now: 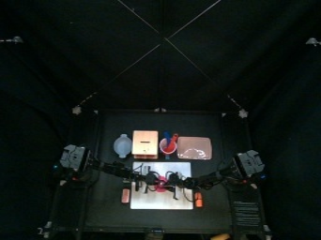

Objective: Get the cutter from the drawer then cut the dough then place the extra dough in the bowl
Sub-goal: Cut the dough

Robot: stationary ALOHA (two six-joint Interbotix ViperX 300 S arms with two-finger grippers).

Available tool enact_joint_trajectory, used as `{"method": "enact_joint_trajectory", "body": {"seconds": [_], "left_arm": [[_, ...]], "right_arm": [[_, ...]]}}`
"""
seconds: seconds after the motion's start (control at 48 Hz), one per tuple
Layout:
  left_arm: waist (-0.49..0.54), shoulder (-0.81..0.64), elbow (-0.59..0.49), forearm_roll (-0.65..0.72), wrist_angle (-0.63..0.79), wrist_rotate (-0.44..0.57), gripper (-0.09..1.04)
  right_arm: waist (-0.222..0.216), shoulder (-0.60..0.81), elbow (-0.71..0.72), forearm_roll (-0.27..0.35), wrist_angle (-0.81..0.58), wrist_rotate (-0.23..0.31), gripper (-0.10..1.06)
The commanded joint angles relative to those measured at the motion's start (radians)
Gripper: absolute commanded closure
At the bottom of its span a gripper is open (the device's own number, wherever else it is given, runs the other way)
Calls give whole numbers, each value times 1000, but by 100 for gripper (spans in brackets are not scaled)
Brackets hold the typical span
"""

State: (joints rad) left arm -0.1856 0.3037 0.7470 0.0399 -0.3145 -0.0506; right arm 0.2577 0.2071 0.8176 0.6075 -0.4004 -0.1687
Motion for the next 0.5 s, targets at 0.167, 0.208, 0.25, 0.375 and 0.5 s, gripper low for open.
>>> {"method": "enact_joint_trajectory", "body": {"seconds": [0.167,0.208,0.25,0.375,0.5], "left_arm": [[-75,54,38,-103,67,-3,59],[-72,55,38,-103,72,-3,59],[-72,55,40,-98,77,-2,59],[-67,54,34,-72,98,0,59],[-67,41,26,-61,98,3,59]], "right_arm": [[-41,9,-8,-17,29,8,47],[-41,9,-8,-18,31,8,47],[-41,9,-9,-20,34,8,47],[-43,9,-11,-17,37,12,46],[-41,6,-11,-20,49,12,46]]}}
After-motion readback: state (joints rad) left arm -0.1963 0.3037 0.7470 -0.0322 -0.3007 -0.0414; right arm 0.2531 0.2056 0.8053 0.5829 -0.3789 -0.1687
